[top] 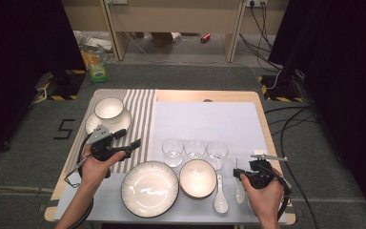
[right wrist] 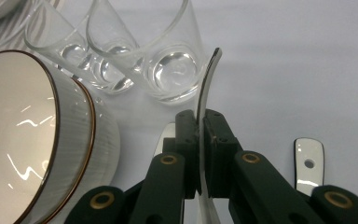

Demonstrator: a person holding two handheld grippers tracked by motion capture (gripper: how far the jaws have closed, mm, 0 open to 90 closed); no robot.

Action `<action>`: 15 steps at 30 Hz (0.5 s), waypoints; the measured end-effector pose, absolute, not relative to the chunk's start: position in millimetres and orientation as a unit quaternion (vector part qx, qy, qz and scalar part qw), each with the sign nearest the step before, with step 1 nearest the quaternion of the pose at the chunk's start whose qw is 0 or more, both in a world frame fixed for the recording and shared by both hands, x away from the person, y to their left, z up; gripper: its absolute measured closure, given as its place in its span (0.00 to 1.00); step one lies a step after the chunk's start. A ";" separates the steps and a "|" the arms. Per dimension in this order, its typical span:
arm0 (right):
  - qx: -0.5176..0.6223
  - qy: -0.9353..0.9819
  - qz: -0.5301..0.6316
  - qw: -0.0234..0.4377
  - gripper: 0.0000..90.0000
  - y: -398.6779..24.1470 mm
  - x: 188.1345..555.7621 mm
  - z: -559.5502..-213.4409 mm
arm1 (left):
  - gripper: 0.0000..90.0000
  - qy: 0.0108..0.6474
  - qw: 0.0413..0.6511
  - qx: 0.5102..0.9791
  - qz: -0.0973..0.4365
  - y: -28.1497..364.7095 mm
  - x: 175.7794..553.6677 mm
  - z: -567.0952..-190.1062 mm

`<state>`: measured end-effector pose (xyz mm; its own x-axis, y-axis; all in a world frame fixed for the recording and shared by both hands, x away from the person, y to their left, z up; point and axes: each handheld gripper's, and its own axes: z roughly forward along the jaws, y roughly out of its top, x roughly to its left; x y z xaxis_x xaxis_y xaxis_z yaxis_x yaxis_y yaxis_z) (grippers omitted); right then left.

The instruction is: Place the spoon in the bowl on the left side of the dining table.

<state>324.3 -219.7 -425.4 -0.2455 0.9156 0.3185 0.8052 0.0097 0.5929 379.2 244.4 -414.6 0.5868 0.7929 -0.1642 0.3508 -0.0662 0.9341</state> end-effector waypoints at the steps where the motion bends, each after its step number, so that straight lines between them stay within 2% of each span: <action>1: 0.608 0.706 0.354 0.079 0.95 -219.7 323.8 -424.5 | 0.24 0.407 0.549 0.702 0.201 244.4 379.2 -414.5; 15: 0.588 0.698 0.392 0.117 0.95 -219.1 319.2 -413.5 | 0.24 0.407 0.554 0.699 0.198 244.3 378.9 -413.1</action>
<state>319.2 -219.1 -413.5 -0.2816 0.9125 0.2967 0.7283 0.0020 0.6852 378.9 244.3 -413.1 0.5902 0.7883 -0.1740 0.3497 -0.0554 0.9352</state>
